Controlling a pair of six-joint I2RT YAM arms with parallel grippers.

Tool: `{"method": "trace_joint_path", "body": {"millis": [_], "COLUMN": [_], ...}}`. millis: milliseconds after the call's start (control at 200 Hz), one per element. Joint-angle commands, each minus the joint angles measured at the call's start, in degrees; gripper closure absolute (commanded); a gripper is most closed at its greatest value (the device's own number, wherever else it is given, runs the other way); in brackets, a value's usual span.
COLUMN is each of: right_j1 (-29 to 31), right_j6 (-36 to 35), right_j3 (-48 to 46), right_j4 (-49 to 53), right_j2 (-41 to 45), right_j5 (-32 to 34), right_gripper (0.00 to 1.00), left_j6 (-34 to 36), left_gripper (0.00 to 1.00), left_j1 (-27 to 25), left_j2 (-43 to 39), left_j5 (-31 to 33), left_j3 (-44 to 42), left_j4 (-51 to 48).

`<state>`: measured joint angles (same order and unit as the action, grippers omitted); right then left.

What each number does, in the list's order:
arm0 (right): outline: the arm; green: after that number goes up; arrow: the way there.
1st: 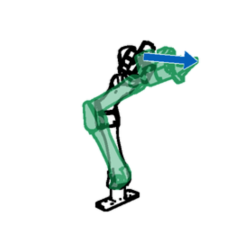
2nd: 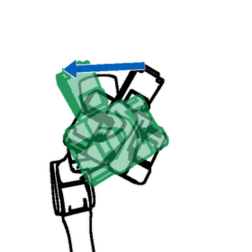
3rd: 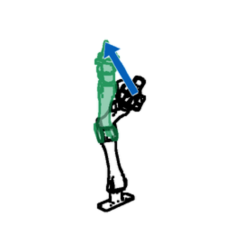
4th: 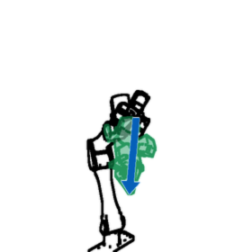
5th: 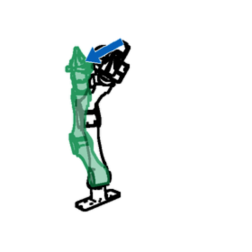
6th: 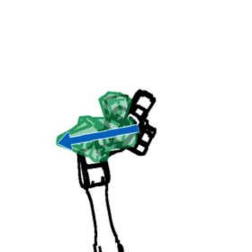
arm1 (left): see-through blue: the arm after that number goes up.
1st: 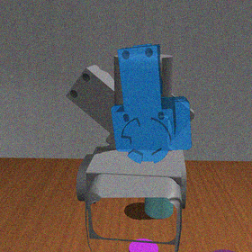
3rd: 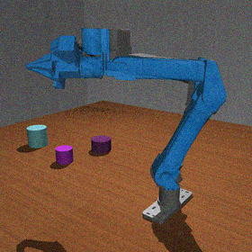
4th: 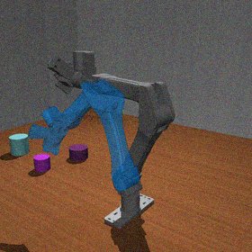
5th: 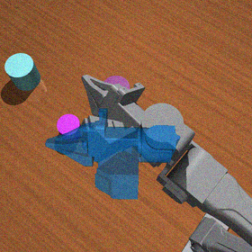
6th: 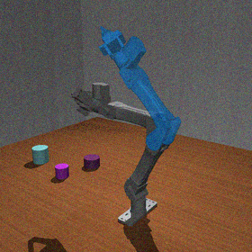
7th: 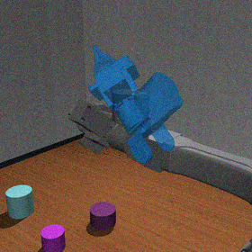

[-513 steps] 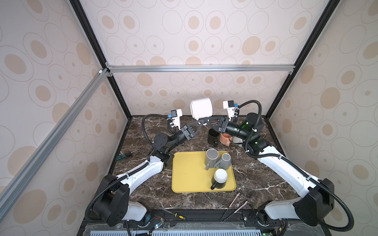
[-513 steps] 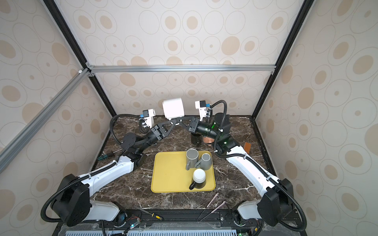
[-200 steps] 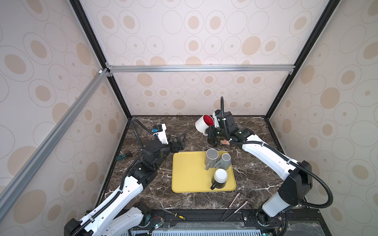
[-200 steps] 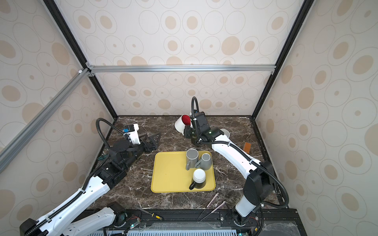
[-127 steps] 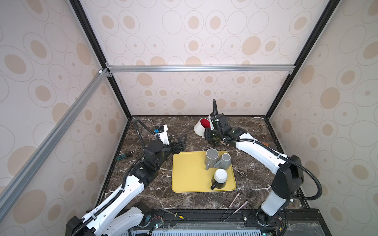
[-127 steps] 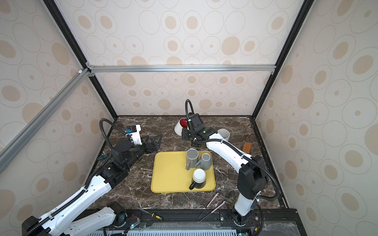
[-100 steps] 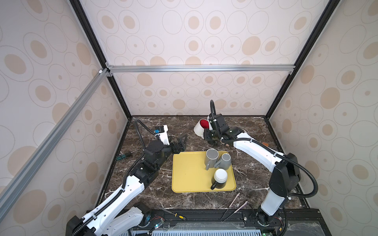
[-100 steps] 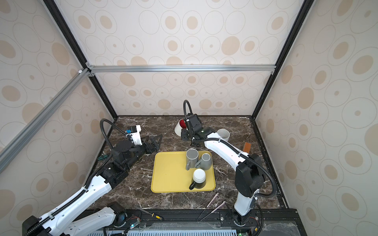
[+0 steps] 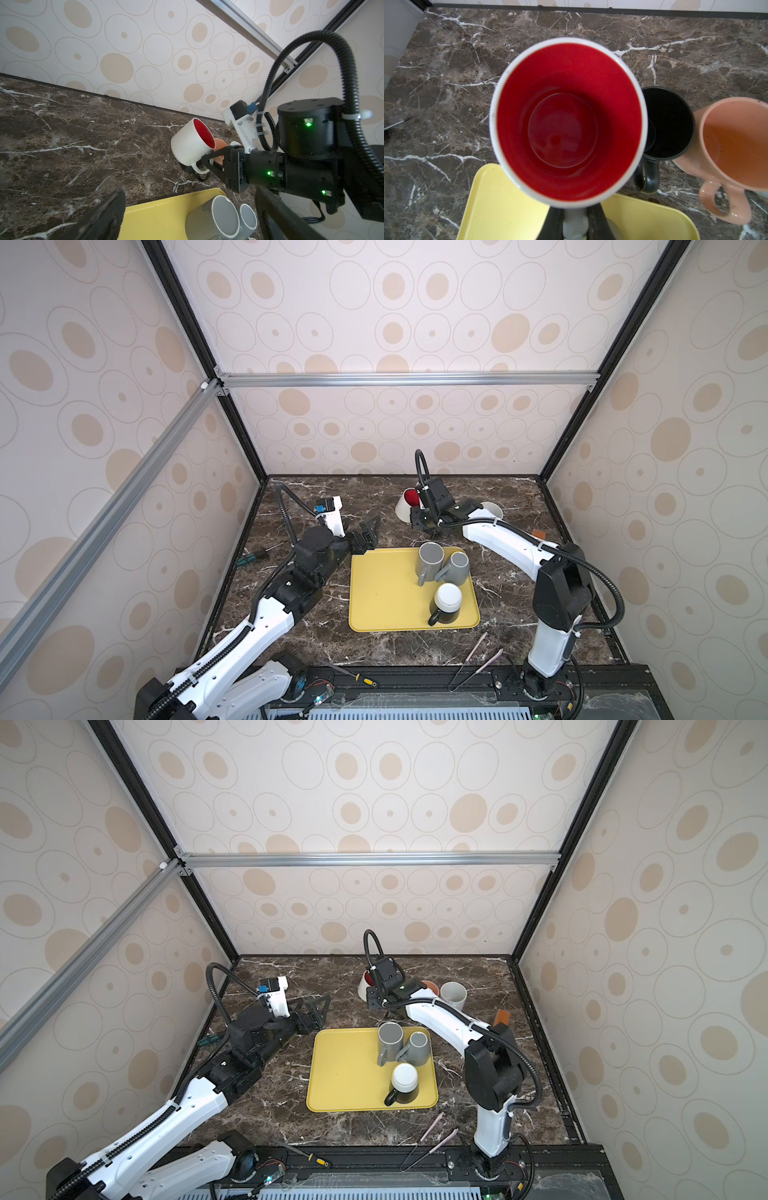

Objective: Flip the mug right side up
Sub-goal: 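Open the left gripper and carry the white mug away with the right gripper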

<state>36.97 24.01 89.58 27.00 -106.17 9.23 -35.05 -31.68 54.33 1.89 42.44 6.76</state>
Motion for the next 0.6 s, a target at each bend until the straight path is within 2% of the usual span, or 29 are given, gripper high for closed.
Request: {"method": "trace_joint_path", "body": {"millis": [0, 595], "right_j1": [0.77, 1.21], "right_j6": [-1.13, -2.07], "right_j3": [3.08, 5.04], "right_j4": [-2.01, -0.19], "right_j2": [-1.29, -7.87], "right_j5": [2.31, 7.02], "right_gripper": [1.0, 1.0], "left_j6": [1.03, 0.8], "left_gripper": [0.03, 0.03], "left_j1": [0.41, 0.41], "left_j2": [-0.17, -0.21], "left_j5": [0.86, 0.54], "left_j3": [-0.05, -2.09], "left_j4": [0.74, 0.96]}}
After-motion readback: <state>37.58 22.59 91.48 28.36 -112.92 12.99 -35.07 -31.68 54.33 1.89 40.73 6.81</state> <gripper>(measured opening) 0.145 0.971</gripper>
